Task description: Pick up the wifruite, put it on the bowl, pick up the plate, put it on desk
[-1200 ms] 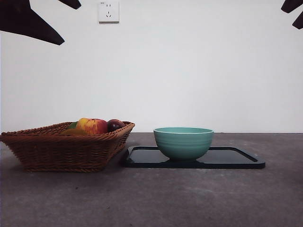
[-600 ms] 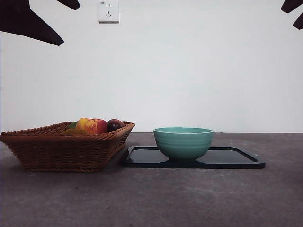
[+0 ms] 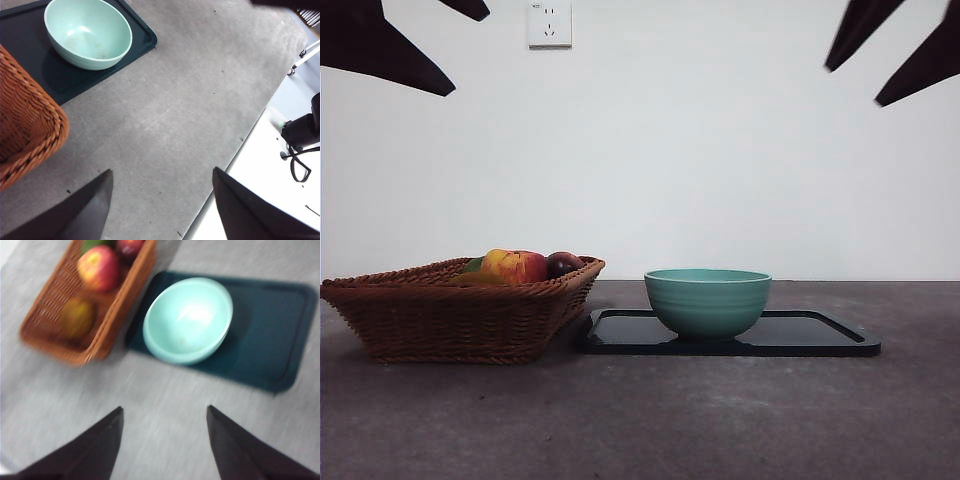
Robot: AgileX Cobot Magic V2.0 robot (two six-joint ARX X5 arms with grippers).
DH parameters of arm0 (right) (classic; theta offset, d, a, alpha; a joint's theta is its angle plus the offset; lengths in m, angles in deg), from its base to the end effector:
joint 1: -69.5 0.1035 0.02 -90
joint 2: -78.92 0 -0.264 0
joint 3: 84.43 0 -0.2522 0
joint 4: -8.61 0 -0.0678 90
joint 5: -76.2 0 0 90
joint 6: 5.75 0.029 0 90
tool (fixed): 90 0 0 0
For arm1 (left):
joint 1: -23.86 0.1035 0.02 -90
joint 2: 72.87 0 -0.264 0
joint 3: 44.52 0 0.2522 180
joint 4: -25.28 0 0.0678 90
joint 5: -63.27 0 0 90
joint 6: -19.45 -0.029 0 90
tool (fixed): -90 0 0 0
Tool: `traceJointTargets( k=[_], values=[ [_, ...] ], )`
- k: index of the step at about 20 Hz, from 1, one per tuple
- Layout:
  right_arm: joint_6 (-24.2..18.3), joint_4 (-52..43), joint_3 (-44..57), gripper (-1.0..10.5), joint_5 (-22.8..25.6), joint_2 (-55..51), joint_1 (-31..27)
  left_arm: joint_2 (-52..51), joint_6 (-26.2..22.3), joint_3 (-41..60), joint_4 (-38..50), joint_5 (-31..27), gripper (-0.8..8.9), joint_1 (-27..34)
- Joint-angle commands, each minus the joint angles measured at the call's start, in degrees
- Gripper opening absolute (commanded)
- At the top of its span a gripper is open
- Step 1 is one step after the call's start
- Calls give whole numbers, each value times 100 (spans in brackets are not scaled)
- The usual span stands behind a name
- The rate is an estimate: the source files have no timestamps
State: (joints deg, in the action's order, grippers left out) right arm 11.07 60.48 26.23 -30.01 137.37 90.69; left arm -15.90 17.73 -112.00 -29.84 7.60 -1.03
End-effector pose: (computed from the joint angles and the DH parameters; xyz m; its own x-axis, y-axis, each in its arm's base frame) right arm 0.1852 0.0805 0.3134 0.5750 0.5223 -0.6297 -0.3434 0.8527 0.3937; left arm 0.1649 -0.0945 0.3064 0.2959 -0.7590 -0.5799 0.7306 0.5710 -0.3745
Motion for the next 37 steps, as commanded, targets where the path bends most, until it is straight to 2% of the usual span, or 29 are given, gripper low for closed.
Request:
traceJointTargets(
  k=[1, 8, 17, 21, 28, 31, 37],
  values=[
    [-85, -131, -400, 278, 39, 789, -120, 35, -85, -55, 48, 26, 312, -26],
    [-367, -317, -1353, 278, 39, 2887, -258, 35, -111, -55, 46, 24, 312, -26],
    [-378, -1248, -1399, 277, 129, 4138, -258, 35, -109, -55, 39, 24, 312, -26],
    [-376, -1582, -1399, 243, 138, 4441, -258, 35, -109, -55, 39, 24, 312, -26],
    [-376, -1895, -1399, 44, 179, 4527, -258, 35, -109, -55, 39, 26, 312, -26],
    [-380, -1897, -1399, 10, 417, 4527, -258, 35, -107, -55, 39, 24, 312, -26],
    [-380, -1945, -1469, 9, 431, 4343, -247, 35, -107, -55, 22, 26, 312, -26]
  ],
)
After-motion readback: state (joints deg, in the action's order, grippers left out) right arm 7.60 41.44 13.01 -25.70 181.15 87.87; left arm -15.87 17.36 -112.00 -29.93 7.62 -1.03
